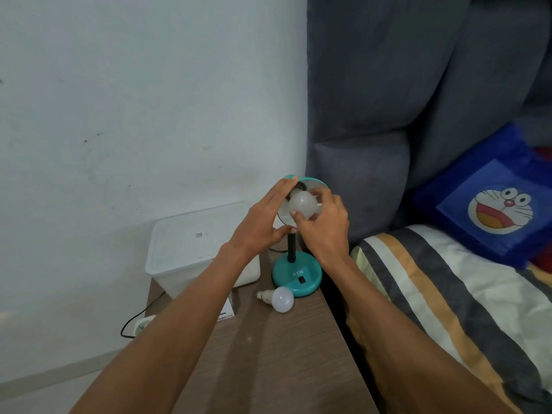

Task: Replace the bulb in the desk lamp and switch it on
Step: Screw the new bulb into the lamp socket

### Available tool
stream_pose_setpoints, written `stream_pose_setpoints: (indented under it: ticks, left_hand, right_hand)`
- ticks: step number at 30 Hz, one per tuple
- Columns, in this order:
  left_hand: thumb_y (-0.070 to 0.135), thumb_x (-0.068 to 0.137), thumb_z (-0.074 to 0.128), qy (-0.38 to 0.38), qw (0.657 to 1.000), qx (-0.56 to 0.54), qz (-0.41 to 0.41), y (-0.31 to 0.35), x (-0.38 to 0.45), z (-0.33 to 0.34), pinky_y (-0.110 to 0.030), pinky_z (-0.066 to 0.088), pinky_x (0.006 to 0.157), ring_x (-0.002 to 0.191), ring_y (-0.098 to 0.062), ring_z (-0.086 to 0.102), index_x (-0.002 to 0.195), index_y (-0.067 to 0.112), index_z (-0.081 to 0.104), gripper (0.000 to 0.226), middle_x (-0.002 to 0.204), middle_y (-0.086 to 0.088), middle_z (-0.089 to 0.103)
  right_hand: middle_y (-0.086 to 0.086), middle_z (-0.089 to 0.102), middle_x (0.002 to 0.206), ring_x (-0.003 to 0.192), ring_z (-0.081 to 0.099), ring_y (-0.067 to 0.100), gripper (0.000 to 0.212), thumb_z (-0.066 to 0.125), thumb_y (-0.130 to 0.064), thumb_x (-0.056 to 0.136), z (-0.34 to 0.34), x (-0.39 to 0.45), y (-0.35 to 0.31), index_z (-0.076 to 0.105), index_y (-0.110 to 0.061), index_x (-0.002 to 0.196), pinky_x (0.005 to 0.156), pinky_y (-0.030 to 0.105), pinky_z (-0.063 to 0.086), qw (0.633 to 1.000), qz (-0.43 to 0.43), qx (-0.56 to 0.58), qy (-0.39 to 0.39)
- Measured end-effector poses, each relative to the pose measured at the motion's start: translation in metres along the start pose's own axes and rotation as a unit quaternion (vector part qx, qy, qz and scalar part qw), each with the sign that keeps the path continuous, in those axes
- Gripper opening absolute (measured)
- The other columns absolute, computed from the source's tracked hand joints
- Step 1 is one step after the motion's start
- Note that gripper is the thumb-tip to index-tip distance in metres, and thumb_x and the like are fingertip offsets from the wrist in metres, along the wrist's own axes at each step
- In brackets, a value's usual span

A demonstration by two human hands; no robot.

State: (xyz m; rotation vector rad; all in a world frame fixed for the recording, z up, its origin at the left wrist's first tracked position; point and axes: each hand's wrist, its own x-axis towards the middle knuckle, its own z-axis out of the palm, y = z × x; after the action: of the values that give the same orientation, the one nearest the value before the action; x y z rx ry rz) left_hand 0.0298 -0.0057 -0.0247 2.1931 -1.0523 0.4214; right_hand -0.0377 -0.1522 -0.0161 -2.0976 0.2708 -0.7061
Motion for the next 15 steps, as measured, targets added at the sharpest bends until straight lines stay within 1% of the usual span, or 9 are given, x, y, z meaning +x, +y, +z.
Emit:
stream_pose_setpoints:
  ticks: [2, 4, 6, 8, 10, 12, 15]
  left_hand:
    - [0.020, 0.081, 0.087, -0.002, 1.000, 0.003, 0.000, 0.0001, 0.0002, -0.0013, -0.048, 0.044, 0.116, 0.152, -0.023, 0.037, 0.160, 0.017, 0.029, 0.098, 0.165, -0.005, 0.035]
    - [0.020, 0.081, 0.086, -0.002, 1.000, 0.003, 0.004, 0.0013, -0.0002, -0.0023, -0.047, 0.045, 0.116, 0.151, -0.024, 0.038, 0.159, 0.016, 0.030, 0.097, 0.165, -0.006, 0.036]
    - [0.020, 0.081, 0.087, -0.001, 1.000, 0.001, 0.005, 0.0030, -0.0010, -0.0023, -0.046, 0.045, 0.115, 0.150, -0.024, 0.039, 0.159, 0.017, 0.029, 0.097, 0.164, -0.006, 0.037]
    - [0.019, 0.081, 0.087, 0.000, 1.000, 0.000, 0.005, 0.0035, -0.0017, -0.0025, -0.047, 0.046, 0.115, 0.150, -0.024, 0.039, 0.159, 0.018, 0.029, 0.098, 0.164, -0.005, 0.036]
    - [0.020, 0.081, 0.086, -0.003, 1.000, -0.001, 0.006, 0.0039, -0.0018, -0.0030, -0.046, 0.046, 0.114, 0.149, -0.024, 0.040, 0.159, 0.018, 0.028, 0.097, 0.164, -0.005, 0.037]
    - [0.020, 0.082, 0.086, -0.005, 1.000, 0.000, 0.002, 0.0043, -0.0017, -0.0029, -0.046, 0.047, 0.114, 0.148, -0.025, 0.042, 0.159, 0.017, 0.029, 0.096, 0.163, -0.006, 0.038]
    - [0.017, 0.081, 0.087, -0.004, 1.000, -0.004, -0.004, 0.0024, -0.0015, -0.0033, -0.047, 0.046, 0.114, 0.148, -0.024, 0.043, 0.159, 0.016, 0.030, 0.096, 0.164, -0.005, 0.037]
  right_hand:
    - [0.008, 0.063, 0.116, 0.100, 0.063, 0.023, 0.049, 0.073, -0.041, 0.085, -0.0020, 0.0018, -0.0014, 0.054, -0.019, 0.124, 0.079, 0.030, 0.050, 0.999, 0.031, 0.008, -0.005]
    - [0.012, 0.067, 0.110, 0.096, 0.065, 0.025, 0.044, 0.063, -0.047, 0.092, -0.0039, 0.0033, -0.0034, 0.052, -0.017, 0.121, 0.072, 0.026, 0.045, 0.997, 0.075, 0.014, -0.003]
    - [0.011, 0.068, 0.107, 0.094, 0.066, 0.026, 0.040, 0.057, -0.051, 0.094, -0.0032, 0.0028, -0.0034, 0.054, -0.016, 0.115, 0.071, 0.026, 0.043, 0.998, 0.070, -0.003, 0.008]
    - [0.008, 0.065, 0.108, 0.096, 0.064, 0.025, 0.039, 0.059, -0.049, 0.094, -0.0008, 0.0004, -0.0046, 0.057, -0.016, 0.113, 0.073, 0.027, 0.043, 0.999, 0.041, -0.010, 0.029]
    - [0.008, 0.061, 0.115, 0.100, 0.061, 0.021, 0.035, 0.060, -0.042, 0.096, 0.0006, -0.0008, -0.0076, 0.057, -0.017, 0.120, 0.077, 0.026, 0.044, 0.999, 0.021, 0.000, 0.043]
    - [0.008, 0.057, 0.120, 0.103, 0.058, 0.019, 0.033, 0.061, -0.038, 0.096, 0.0009, -0.0010, -0.0083, 0.057, -0.021, 0.124, 0.079, 0.023, 0.042, 0.999, 0.004, 0.000, 0.037]
    - [0.005, 0.055, 0.122, 0.100, 0.057, 0.017, 0.045, 0.074, -0.037, 0.085, 0.0009, -0.0011, -0.0043, 0.055, -0.024, 0.123, 0.081, 0.027, 0.047, 1.000, -0.004, 0.001, 0.005]
